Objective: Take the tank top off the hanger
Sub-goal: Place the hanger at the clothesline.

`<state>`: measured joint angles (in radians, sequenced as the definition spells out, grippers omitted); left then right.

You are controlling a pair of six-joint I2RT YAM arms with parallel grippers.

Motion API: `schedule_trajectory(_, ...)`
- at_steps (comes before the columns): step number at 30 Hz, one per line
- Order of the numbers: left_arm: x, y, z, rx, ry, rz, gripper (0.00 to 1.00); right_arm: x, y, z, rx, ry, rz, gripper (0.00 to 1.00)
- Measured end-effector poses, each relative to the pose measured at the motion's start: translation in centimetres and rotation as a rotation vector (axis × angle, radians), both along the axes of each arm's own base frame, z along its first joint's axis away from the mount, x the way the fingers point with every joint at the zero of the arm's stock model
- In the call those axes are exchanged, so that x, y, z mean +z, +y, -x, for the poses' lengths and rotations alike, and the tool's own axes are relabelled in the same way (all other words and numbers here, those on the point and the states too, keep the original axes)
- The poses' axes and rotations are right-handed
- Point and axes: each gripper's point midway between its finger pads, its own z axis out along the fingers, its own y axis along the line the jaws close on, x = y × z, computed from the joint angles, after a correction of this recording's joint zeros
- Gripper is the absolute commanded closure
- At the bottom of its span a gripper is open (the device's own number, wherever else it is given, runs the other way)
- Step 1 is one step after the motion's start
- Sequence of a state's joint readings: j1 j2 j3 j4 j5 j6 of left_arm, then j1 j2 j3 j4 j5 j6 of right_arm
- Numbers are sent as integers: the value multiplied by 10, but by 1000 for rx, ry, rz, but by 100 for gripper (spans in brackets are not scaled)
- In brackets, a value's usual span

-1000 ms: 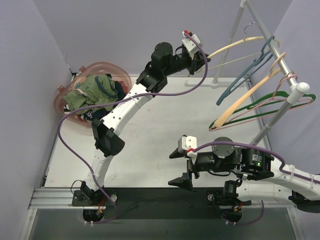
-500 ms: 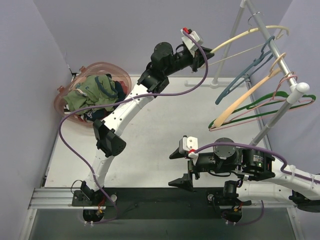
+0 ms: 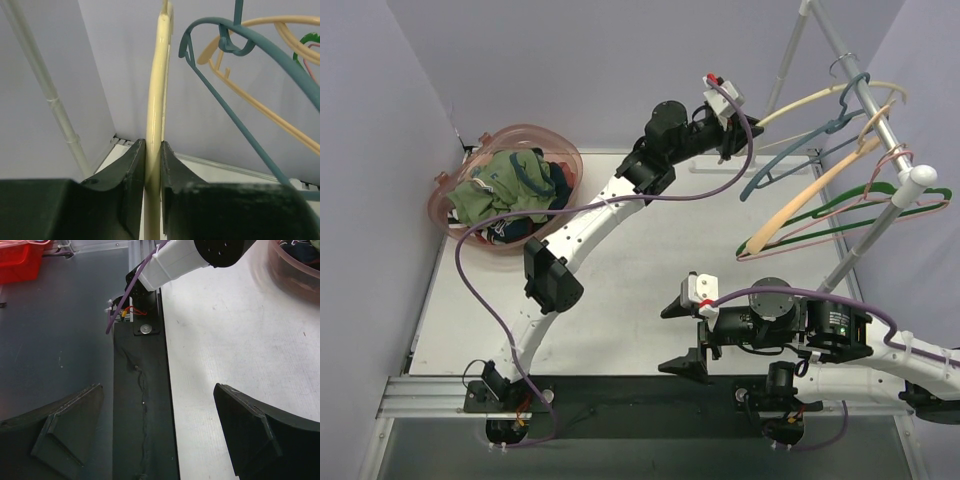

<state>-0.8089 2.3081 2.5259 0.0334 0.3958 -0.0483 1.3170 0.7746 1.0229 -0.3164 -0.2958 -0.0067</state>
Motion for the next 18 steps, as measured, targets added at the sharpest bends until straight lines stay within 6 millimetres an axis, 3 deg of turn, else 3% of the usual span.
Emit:
schedule_trajectory(5,1,5,-5,43,-6,9,41,0,-1,0,-3,-1,1,0)
schedule_trajectory(6,-1,8,-7,57,-3,1,29,0,-1,0,-3,-1,0,0)
schedule_trajectory(8,-4,14,-10,80,1,-11,15,1,-1,0,-6,2,-2,0)
schedule_trajectory(9,-6,19,-11,91,9,-20,3,1,-1,-1,-10,4,-3,0)
schedule_trajectory(13,-9,45,-10,127,35,-50,3,1,-2,-7,-51,9,-3,0)
schedule_trajectory(18,-14,94,1,198,61,-91,3,1,-5,-25,-177,20,-2,0)
